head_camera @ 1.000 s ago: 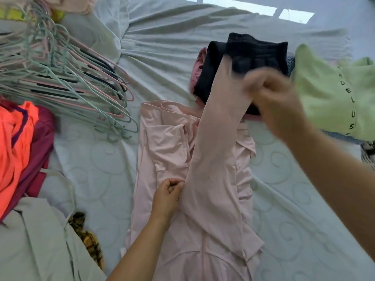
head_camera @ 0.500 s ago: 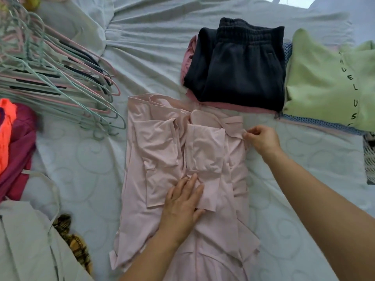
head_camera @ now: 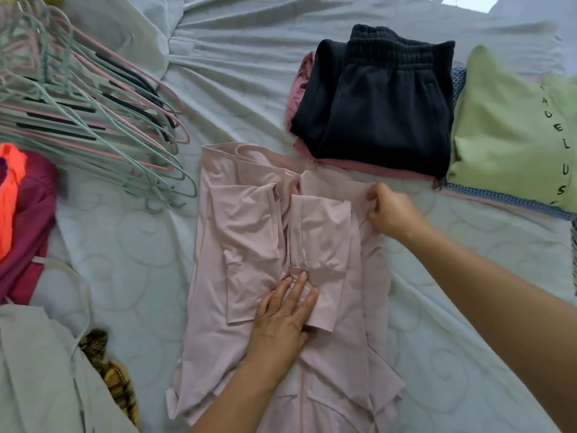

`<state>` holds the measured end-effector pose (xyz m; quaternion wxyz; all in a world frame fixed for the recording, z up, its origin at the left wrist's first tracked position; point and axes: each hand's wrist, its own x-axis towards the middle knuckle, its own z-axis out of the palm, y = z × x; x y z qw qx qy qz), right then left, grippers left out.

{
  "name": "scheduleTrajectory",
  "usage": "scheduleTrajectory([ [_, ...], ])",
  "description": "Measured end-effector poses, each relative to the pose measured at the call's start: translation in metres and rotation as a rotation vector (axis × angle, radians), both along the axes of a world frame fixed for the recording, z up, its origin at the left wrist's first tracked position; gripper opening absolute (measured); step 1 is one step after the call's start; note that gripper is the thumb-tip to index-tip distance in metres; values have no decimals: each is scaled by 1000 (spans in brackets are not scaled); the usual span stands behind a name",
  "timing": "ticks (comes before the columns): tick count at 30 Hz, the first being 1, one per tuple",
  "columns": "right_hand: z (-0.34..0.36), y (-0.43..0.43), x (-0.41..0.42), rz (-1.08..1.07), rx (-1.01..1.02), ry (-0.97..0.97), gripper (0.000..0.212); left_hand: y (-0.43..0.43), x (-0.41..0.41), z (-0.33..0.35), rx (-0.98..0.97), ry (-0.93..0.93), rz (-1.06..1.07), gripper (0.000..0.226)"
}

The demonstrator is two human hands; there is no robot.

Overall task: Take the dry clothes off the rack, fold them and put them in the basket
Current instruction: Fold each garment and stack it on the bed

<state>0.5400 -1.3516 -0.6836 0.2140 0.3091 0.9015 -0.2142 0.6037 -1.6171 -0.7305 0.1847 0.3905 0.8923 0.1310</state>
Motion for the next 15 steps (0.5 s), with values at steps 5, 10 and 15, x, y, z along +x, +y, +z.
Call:
scheduleTrajectory([
  [5,2,2,-22,-182,-253,425,41,0,-3,2,-29,-48,18,75],
  [10,-9,17,8,-480,-25,237,40,-1,-5,8,10,-104,51,62],
  [15,-1,19,-8,-595,-417,459,10,-5,2,3,5,-60,-22,92],
])
